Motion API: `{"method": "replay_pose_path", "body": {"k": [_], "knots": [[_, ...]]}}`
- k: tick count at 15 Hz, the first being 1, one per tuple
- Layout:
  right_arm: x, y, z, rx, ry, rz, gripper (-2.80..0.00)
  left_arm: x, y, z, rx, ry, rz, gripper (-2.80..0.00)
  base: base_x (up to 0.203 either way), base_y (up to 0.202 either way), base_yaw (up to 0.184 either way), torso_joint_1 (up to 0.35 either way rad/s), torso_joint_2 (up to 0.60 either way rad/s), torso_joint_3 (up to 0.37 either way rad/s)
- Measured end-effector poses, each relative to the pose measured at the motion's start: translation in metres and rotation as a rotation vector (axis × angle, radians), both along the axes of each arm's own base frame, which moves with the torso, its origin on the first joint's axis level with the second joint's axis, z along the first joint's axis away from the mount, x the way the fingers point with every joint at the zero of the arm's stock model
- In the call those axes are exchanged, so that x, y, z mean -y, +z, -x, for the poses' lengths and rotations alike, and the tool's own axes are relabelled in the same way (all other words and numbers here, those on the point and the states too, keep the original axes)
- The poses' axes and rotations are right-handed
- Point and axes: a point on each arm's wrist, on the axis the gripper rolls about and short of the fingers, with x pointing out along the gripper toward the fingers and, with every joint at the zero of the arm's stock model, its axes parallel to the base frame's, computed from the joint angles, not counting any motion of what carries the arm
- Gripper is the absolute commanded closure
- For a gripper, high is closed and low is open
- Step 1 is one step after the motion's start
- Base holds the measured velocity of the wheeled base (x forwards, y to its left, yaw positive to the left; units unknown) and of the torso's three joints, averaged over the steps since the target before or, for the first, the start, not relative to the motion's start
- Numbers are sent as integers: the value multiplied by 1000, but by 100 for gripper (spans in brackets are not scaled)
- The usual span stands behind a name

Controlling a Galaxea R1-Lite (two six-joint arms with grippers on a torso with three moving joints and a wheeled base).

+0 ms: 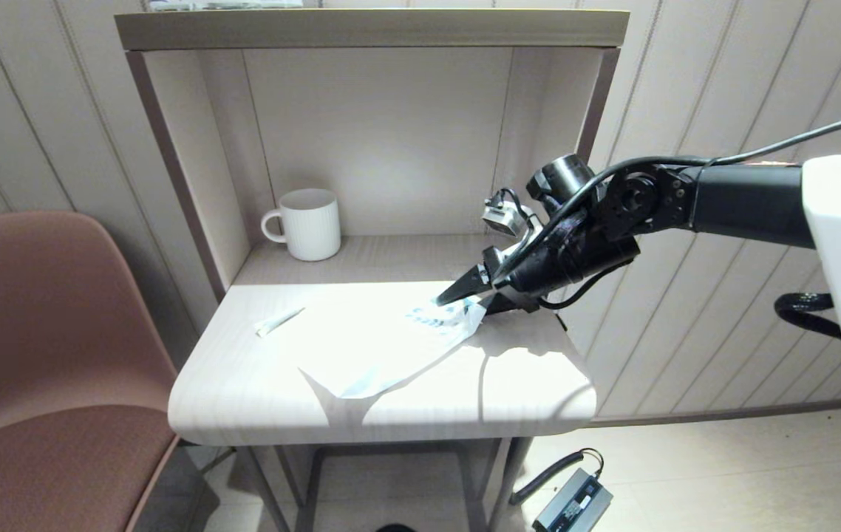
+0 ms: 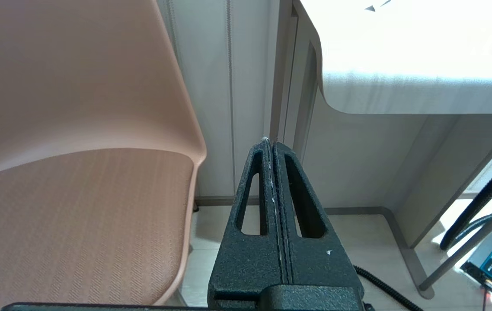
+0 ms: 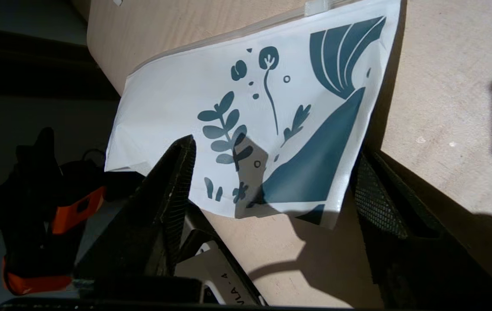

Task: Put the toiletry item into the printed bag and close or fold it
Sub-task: Pick up the storage bag

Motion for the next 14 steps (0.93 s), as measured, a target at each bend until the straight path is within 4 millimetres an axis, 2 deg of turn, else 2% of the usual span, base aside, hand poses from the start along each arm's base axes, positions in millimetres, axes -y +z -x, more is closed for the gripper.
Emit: {"method": "replay_pose_path", "body": {"k": [5, 14], "knots": [[3, 2, 6, -17, 5, 10, 0, 0, 0, 0, 0, 1, 0, 0, 0, 0, 0, 0, 0, 0], [13, 34, 23, 45, -7, -17, 0, 0, 0, 0, 0, 1, 1, 0, 0, 0, 0, 0, 0, 0]]}}
